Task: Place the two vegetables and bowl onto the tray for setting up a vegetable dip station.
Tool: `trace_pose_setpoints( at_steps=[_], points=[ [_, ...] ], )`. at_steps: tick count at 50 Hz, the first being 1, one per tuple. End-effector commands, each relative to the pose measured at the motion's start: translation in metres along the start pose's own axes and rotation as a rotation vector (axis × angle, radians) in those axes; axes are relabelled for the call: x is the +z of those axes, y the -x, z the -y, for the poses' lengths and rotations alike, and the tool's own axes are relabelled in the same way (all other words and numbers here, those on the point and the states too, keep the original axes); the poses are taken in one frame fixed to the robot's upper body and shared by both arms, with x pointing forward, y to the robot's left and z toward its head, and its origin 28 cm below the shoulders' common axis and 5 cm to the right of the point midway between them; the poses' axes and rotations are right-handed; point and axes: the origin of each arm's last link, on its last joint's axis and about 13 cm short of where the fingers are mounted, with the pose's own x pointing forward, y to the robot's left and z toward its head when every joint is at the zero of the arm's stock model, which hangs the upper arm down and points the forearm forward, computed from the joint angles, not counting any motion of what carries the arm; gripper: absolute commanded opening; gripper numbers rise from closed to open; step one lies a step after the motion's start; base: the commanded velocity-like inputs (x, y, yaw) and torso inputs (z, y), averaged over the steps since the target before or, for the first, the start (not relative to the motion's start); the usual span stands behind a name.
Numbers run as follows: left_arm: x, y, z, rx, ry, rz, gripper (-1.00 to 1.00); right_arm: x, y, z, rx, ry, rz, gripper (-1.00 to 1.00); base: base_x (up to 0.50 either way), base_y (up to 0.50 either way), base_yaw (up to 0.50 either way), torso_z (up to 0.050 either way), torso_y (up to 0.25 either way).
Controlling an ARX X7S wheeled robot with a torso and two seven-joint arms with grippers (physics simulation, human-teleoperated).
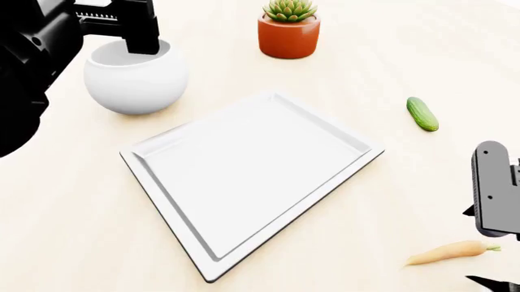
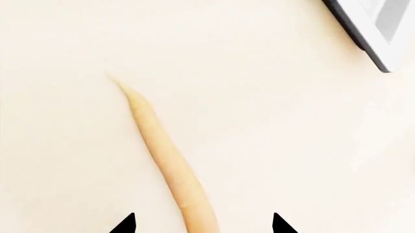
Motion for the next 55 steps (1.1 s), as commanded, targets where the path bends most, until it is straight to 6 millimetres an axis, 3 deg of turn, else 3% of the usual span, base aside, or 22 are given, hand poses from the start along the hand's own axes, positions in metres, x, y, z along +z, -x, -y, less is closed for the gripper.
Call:
trace_pose_setpoints(
  at_steps=[1,35,55],
  points=[
    [-0.001,0.0,0.0,-0.002,0.0,-0.002,1.0,0.001,-0.01,0.0,0.0,0.006,0.014,1.0,0.0,0.0,0.0,0.0,0.0],
    [0.0,0.0,0.002,-0.009,-0.006,-0.001,1.0,-0.007,-0.032,-0.01,0.016,-0.058,0.055,1.0,0.0,0.0,0.0,0.0,0.0],
    [-0.001,0.0,0.004,-0.012,-0.008,-0.004,1.0,-0.005,-0.032,-0.03,0.193,-0.19,0.119,1.0,0.0,0.0,0.0,-0.001,0.0]
  ],
)
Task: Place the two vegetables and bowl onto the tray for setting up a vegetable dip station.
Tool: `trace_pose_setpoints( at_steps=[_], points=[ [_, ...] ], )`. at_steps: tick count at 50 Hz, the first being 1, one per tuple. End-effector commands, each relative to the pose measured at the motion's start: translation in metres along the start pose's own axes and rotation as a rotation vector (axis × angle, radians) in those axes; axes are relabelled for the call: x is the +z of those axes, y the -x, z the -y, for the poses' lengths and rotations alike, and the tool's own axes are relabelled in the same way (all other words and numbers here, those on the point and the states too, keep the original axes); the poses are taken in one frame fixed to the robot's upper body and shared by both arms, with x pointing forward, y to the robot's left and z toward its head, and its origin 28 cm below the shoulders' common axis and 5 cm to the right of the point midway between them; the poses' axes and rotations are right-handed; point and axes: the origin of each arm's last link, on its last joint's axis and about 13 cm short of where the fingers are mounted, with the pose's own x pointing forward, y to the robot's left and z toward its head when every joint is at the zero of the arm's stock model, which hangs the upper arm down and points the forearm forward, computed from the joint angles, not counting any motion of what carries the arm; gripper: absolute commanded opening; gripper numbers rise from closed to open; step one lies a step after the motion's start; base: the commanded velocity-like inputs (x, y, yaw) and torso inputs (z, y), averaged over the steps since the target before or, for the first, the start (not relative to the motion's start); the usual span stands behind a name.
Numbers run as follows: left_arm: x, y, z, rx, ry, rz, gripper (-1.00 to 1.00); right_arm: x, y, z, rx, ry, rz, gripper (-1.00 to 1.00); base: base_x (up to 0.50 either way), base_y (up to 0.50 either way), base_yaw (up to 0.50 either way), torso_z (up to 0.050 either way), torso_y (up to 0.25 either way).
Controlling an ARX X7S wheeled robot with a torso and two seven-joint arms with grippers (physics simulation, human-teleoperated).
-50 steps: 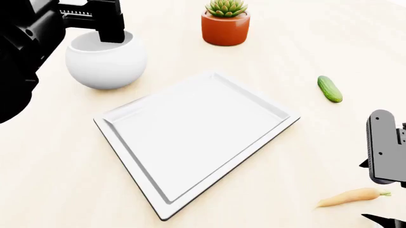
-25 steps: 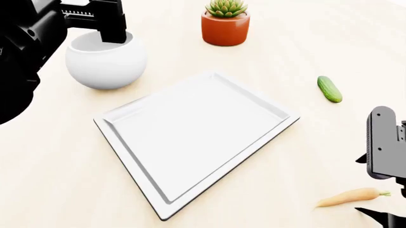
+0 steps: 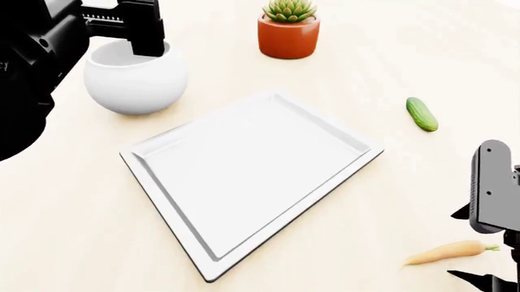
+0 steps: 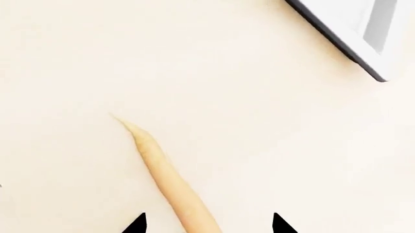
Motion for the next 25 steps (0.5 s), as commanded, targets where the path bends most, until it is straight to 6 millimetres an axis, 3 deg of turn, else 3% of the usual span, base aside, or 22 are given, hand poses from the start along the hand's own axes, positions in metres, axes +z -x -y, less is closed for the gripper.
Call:
trace_pose_setpoints(
  at_steps=[1,10,11,25],
  points=[
    [-0.0004,-0.0001,0.0003,-0.002,-0.002,-0.001,1.0,-0.0071,-0.0222,-0.0212,0.202,-0.102,0.01,1.0,0.0,0.0,0.0,0.0,0.0],
    [-0.0005,0.0,0.0003,0.001,-0.002,0.0,1.0,-0.0125,-0.0297,-0.0276,0.209,-0.122,0.027,1.0,0.0,0.0,0.0,0.0,0.0],
    [-0.0004,0.0002,0.0004,0.001,-0.003,0.0,1.0,-0.0132,-0.0295,-0.028,0.203,-0.118,0.029,-1.0,0.0,0.0,0.0,0.0,0.0],
    [0.0027,0.0022,-0.0003,0.005,0.002,0.011,1.0,-0.0111,-0.0284,-0.0271,0.182,-0.096,0.056,-1.0,0.0,0.0,0.0,-0.001,0.0]
  ],
)
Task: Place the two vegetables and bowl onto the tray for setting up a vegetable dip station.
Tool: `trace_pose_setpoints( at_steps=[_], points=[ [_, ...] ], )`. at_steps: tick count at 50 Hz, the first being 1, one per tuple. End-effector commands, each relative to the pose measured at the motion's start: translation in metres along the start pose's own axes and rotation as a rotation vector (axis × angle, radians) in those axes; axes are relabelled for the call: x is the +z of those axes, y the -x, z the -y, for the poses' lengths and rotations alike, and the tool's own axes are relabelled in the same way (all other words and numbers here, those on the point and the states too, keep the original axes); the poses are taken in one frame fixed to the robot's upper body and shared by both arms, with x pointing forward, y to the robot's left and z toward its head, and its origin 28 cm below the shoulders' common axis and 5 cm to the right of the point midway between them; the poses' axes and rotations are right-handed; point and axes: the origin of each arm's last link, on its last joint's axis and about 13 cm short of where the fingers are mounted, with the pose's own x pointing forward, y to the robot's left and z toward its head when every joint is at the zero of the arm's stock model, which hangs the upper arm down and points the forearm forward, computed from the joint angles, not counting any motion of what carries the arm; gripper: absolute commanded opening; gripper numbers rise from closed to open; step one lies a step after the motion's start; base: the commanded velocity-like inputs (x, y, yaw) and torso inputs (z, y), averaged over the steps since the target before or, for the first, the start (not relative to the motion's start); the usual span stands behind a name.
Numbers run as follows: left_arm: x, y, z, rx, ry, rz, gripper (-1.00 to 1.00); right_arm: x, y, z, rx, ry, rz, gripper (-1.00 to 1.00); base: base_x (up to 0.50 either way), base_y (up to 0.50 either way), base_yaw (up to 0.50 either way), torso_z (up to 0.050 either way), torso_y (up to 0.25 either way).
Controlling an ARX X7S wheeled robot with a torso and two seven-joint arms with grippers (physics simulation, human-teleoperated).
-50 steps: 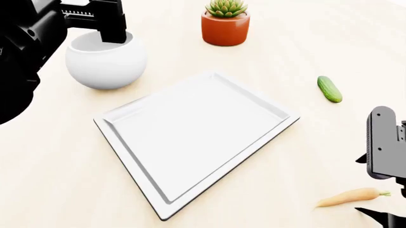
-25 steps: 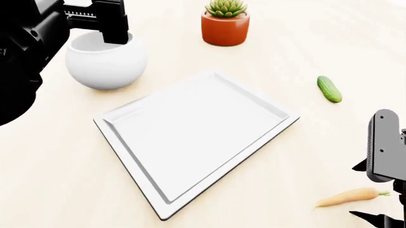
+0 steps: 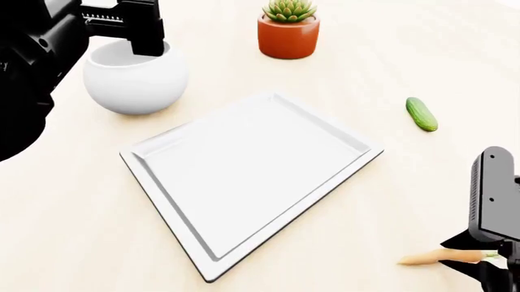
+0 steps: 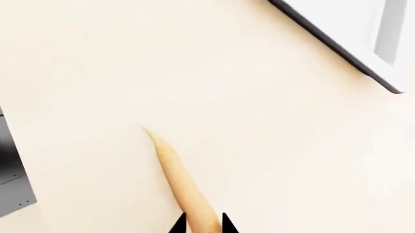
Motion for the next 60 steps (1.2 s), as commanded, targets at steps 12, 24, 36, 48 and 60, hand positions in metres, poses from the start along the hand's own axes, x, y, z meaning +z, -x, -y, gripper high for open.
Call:
trace_pose_setpoints(
  at_steps=[12,24,36,48,60],
  points=[
    [0.003,0.002,-0.001,0.008,0.01,0.015,1.0,-0.003,-0.025,-0.01,0.154,-0.005,0.004,-1.0,0.0,0.0,0.0,0.0,0.0],
    [0.003,0.001,-0.002,0.008,0.014,0.011,1.0,0.019,-0.001,0.004,0.117,0.06,0.003,-1.0,0.0,0.0,0.0,0.0,0.0],
    [0.002,0.001,-0.002,0.007,0.013,0.009,1.0,0.044,0.032,0.022,0.052,0.121,0.007,-1.0,0.0,0.0,0.0,0.0,0.0],
    [0.001,0.001,-0.002,0.006,0.013,0.006,1.0,0.069,0.057,0.041,-0.018,0.172,0.037,-1.0,0.0,0.0,0.0,0.0,0.0],
    [0.001,0.0,-0.002,0.006,0.012,0.005,1.0,0.1,0.05,0.07,-0.12,0.217,0.13,-1.0,0.0,0.0,0.0,0.0,0.0]
  ],
)
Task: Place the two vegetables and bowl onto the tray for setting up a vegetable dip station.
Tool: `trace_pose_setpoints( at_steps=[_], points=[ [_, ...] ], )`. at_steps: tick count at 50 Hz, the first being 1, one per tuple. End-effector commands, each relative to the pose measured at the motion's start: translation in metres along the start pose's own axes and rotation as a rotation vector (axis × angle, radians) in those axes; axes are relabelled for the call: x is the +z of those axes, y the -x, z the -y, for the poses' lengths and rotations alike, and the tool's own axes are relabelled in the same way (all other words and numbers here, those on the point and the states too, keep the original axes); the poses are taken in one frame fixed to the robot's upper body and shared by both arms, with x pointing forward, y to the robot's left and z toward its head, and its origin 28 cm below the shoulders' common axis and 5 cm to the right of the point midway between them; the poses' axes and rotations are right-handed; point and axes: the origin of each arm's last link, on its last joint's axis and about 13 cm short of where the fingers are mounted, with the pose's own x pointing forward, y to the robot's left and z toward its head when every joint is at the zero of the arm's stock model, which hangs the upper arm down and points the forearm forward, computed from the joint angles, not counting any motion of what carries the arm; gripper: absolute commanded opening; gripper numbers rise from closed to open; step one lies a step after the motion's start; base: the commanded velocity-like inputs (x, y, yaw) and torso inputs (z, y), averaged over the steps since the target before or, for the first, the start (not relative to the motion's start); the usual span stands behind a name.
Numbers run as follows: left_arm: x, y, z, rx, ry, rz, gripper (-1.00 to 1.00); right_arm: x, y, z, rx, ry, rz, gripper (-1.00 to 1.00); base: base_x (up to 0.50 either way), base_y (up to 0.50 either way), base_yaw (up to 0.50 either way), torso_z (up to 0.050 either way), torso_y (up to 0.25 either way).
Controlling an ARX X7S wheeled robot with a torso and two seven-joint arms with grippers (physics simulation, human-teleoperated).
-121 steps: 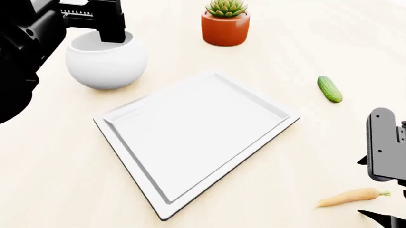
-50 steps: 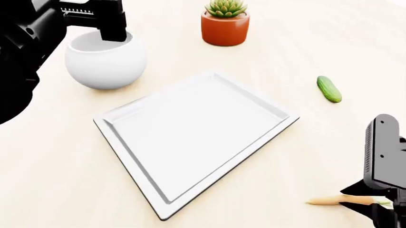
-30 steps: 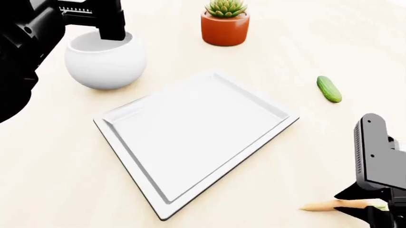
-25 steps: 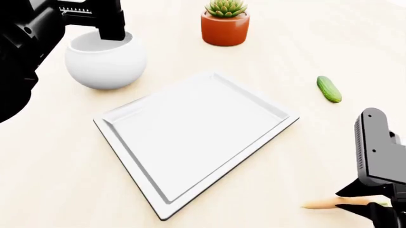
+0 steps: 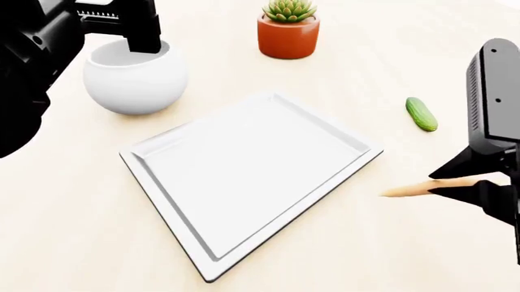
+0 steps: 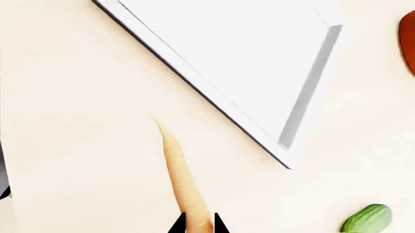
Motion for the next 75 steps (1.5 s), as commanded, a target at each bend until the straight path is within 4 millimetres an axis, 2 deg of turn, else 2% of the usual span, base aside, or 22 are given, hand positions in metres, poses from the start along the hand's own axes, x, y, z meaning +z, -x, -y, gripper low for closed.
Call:
trace_pose_setpoints(
  at_steps=[1,8,14,20,27,44,58,75],
  points=[
    [-0.001,0.0,0.0,-0.001,-0.001,-0.002,1.0,0.026,-0.002,0.03,-0.086,0.051,0.067,-1.0,0.0,0.0,0.0,0.0,0.0],
    [-0.001,-0.001,0.0,-0.002,0.001,-0.002,1.0,0.043,-0.023,0.05,-0.071,0.081,0.11,-1.0,0.0,0.0,0.0,0.0,0.0],
    [-0.001,0.0,0.001,-0.006,0.001,-0.003,1.0,0.065,-0.05,0.065,-0.019,0.124,0.161,-1.0,0.0,0.0,0.0,0.0,0.0],
    [0.0,0.0,0.0,-0.004,0.005,0.0,1.0,0.084,-0.065,0.072,0.007,0.167,0.216,-1.0,0.0,0.0,0.0,0.0,0.0],
    [-0.001,-0.001,0.0,-0.007,0.004,-0.002,1.0,0.093,-0.079,0.076,0.025,0.182,0.245,-1.0,0.0,0.0,0.0,0.0,0.0],
    [-0.001,-0.001,0.001,-0.008,0.003,-0.006,1.0,0.109,-0.119,0.059,0.17,0.235,0.311,-1.0,0.0,0.0,0.0,0.0,0.0],
    [-0.002,-0.001,0.001,-0.01,0.002,-0.008,1.0,0.121,-0.131,0.05,0.23,0.216,0.431,-1.0,0.0,0.0,0.0,0.0,0.0],
    [-0.003,-0.002,0.0,-0.007,0.003,-0.01,1.0,0.121,-0.139,0.038,0.295,0.246,0.438,-1.0,0.0,0.0,0.0,0.0,0.0]
  ],
)
